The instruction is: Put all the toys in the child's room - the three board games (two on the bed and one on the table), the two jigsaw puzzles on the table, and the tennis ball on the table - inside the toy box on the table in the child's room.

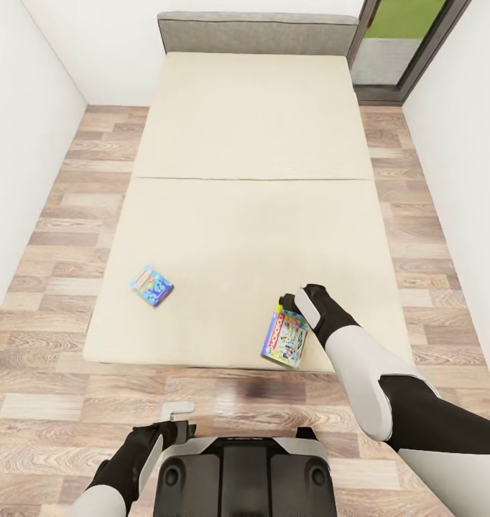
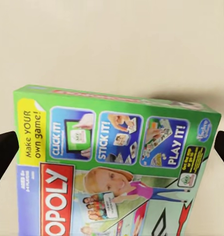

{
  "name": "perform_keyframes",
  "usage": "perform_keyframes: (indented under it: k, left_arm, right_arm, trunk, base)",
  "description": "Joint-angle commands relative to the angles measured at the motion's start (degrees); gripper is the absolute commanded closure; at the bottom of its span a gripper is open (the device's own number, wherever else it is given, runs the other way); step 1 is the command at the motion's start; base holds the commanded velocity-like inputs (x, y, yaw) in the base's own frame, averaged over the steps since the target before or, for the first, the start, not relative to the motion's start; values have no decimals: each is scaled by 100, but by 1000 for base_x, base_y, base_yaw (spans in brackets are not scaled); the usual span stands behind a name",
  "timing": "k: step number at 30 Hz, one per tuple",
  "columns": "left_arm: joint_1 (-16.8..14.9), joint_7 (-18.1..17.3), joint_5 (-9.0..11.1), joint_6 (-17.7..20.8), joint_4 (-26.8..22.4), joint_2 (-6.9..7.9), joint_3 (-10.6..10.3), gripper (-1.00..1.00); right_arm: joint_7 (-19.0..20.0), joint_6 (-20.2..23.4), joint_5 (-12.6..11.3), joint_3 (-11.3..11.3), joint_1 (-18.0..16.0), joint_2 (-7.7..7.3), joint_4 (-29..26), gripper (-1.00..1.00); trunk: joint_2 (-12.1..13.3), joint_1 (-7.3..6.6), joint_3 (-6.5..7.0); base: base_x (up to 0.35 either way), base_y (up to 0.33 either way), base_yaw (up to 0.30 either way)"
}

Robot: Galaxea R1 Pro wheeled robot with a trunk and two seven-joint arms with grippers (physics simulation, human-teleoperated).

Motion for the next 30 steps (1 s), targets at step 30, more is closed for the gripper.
perform_keyframes:
  k: [30]
  left_arm:
    - [-1,-61,-59,31,-14,-9,45,-100]
  right_arm:
    - [-669,243,28,65,-890,4,-135,-100]
  trunk:
    - [-6,2,-7]
  base:
    - [0,0,0]
